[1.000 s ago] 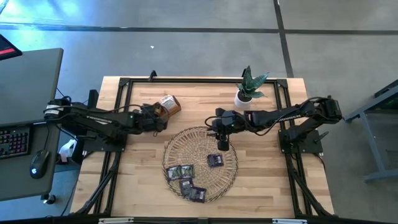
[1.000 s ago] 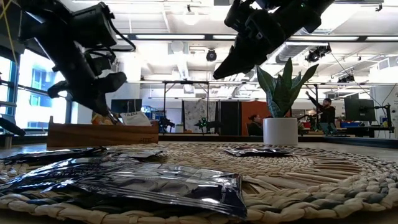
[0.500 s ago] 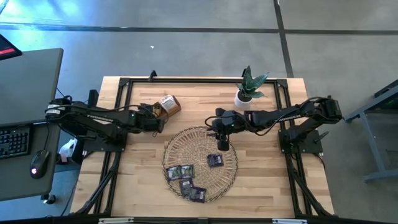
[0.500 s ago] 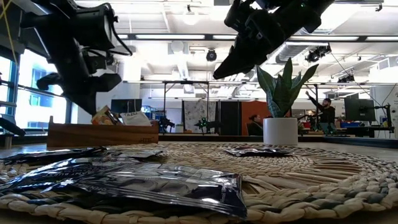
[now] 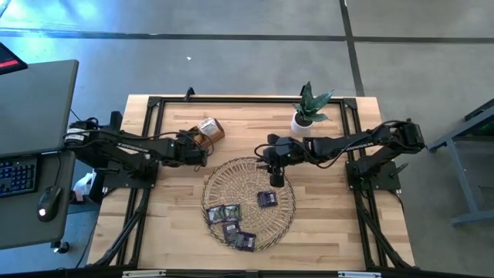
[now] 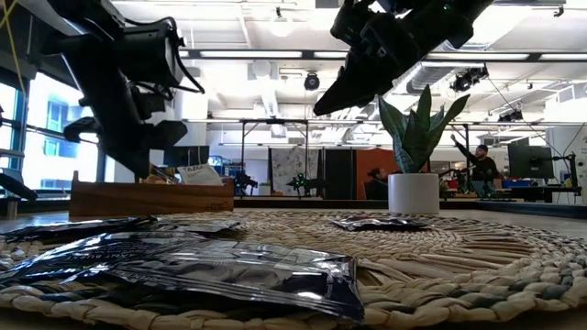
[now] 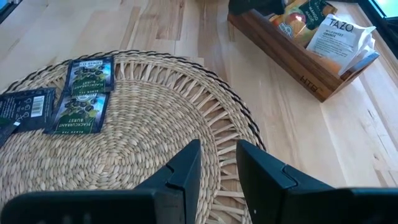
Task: Pick & Place Tea
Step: Put the orange tea bag into the middle compartment of the wooden organizer
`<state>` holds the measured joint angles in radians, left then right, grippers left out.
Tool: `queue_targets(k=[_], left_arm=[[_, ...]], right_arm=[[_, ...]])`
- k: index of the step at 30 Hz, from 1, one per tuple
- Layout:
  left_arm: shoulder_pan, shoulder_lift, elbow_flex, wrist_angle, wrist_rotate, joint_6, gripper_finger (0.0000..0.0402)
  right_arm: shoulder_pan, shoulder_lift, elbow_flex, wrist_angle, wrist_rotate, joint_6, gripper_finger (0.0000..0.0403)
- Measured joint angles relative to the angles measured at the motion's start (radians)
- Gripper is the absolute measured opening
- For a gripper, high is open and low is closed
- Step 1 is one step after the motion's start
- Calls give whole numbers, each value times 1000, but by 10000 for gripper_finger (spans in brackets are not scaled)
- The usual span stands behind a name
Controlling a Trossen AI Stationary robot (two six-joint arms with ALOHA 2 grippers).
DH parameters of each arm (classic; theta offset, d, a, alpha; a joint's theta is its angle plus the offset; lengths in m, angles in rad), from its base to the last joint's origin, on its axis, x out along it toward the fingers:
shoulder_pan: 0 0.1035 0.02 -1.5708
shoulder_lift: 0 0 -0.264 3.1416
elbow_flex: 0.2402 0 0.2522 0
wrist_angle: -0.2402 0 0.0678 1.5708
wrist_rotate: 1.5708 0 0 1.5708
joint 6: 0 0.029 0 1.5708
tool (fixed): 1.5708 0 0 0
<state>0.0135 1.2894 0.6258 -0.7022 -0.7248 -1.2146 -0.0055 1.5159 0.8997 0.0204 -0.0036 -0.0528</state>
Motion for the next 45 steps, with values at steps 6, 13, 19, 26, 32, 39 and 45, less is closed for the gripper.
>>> queue_targets(k=[6,13,19,26,32,39,45], left_arm=[[0,-1,0,-12,-8,7,0],[0,-5,0,-9,8,-3,0],[0,7,0,30,-16,22,0],[0,7,0,40,-22,22,0],[0,38,0,41,-29,10,0],[42,80,-1,82,-29,12,0],[92,83,-1,224,15,165,0]], right_arm=[[0,0,0,0,0,0,99],[0,0,0,0,0,0,99],[0,0,0,0,0,0,99],[0,0,0,4,0,0,99],[0,0,0,6,0,0,99],[0,0,0,8,-1,0,99],[0,0,0,11,-1,0,99]])
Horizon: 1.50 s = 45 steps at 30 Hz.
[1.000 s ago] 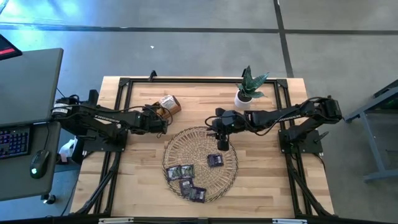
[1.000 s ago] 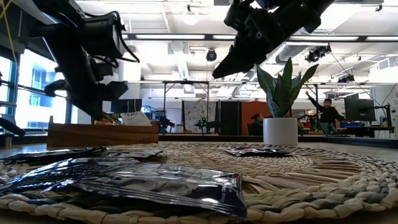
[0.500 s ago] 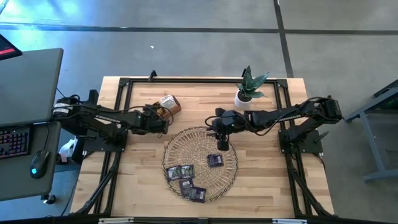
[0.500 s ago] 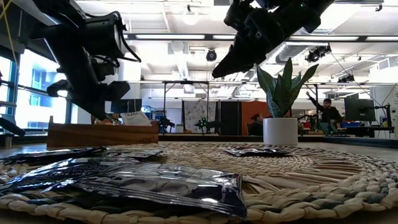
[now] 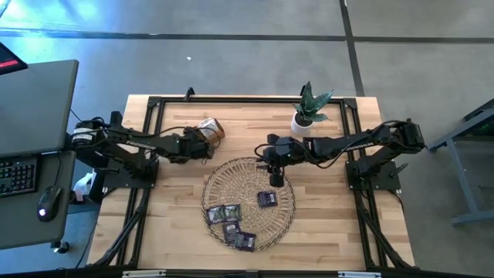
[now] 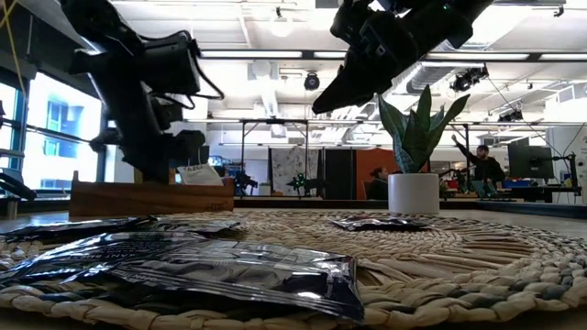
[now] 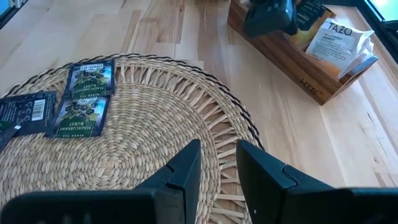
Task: Pick & Place Tea
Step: Put the orange tea bag into the middle compartment of the wooden organizer, then put the black tea bag into the left compartment of the wooden organizer
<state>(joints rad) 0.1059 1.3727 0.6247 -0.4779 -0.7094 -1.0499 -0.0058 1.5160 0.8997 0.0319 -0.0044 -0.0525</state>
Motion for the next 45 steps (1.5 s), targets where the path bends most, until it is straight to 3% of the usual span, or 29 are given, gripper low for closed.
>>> queue_targets(k=[3,7,16,20,23,26,29,39,45], left_arm=[[-4,-3,31,-1,3,45,0],[-64,-57,148,-152,-6,51,0],[-377,-95,371,-282,-147,136,0],[-498,-103,398,-359,-218,106,0],[-562,-114,386,-372,-201,78,1],[-587,-105,361,-359,-118,97,7],[-570,-72,349,-280,36,190,26],[-483,120,347,1,587,499,159],[-484,243,347,27,734,554,191]], right_arm=[[0,0,0,0,0,0,99],[0,0,0,-1,0,0,99],[55,0,0,-4,1,-31,99],[95,0,0,-1,-2,-57,99],[116,0,0,12,-1,-53,99],[128,2,0,35,-1,-31,99],[137,8,0,51,-1,-16,99],[138,14,0,87,1,2,99],[138,14,0,85,-19,1,99]])
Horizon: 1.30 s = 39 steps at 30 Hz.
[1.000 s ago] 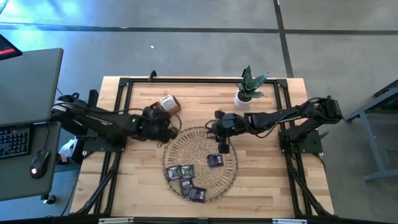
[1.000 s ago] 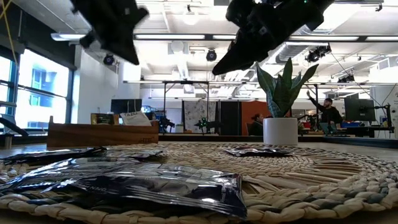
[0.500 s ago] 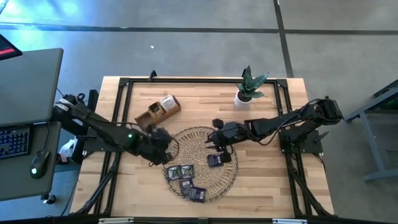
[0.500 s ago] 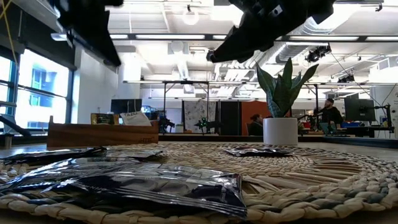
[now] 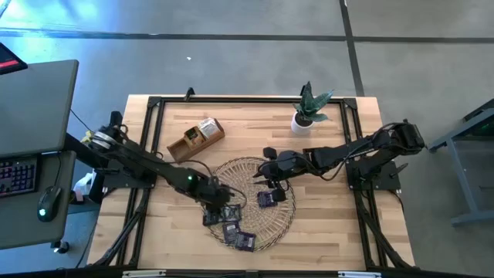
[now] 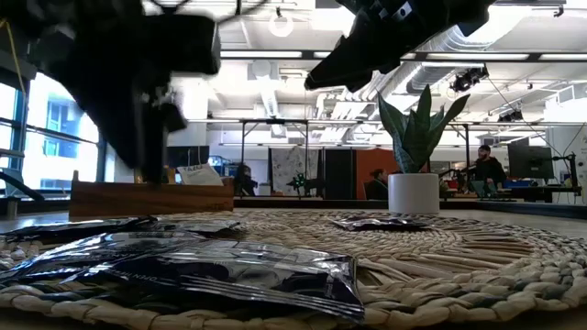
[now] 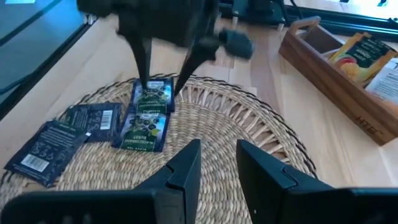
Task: Pick & Place Tea
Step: Put the black tea bag into the left compartment of the wooden organizer
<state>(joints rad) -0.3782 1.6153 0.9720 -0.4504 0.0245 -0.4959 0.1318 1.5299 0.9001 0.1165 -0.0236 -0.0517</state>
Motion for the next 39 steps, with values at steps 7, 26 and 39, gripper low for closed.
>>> queue_targets(k=[7,26,39], left_arm=[[1,112,0,47,-4,11,193],[0,63,61,-173,-135,1,193],[-1,92,-6,-27,-60,-6,193]], right_arm=[[-1,0,0,-6,-12,-6,99],[-1,1,0,-18,-14,-33,99],[-1,1,0,-21,-14,-36,99]])
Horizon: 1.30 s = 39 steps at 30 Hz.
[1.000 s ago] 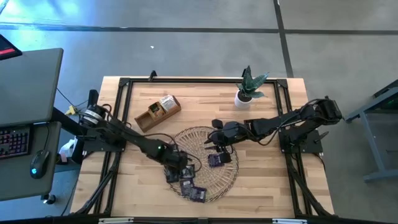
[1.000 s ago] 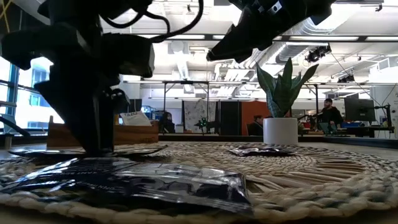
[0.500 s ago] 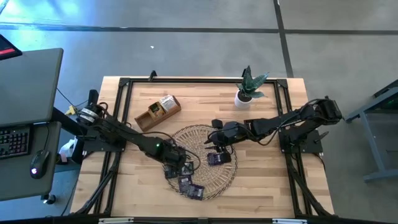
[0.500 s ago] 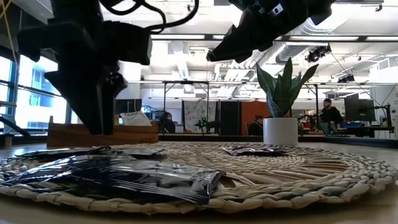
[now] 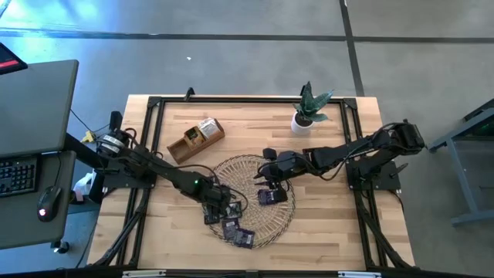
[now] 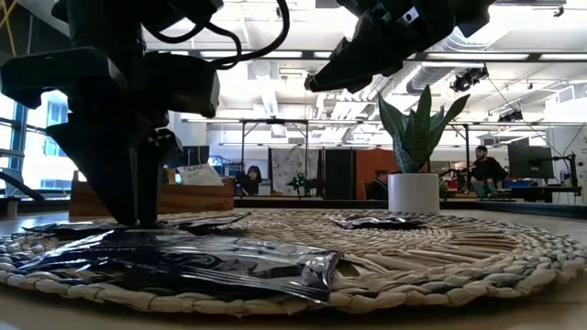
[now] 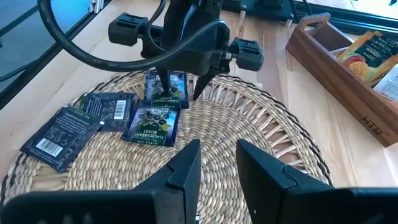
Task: Pick & Place Tea
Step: Put the black tea bag into the left compartment of the wooden organizer
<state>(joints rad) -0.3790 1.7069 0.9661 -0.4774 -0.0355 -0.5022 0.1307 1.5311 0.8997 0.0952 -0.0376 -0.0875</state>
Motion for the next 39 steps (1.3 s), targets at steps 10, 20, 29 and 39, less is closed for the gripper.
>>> queue_targets(k=[10,20,29,39], left_arm=[[17,34,4,36,133,15,132],[65,3,1,12,156,0,18],[64,-118,3,-44,22,-68,6],[64,-126,2,-141,33,-80,61]], right_arm=[[0,0,0,0,0,0,99],[0,0,0,-1,0,0,99],[0,8,0,33,-35,-28,99],[10,211,26,239,-132,-17,99]])
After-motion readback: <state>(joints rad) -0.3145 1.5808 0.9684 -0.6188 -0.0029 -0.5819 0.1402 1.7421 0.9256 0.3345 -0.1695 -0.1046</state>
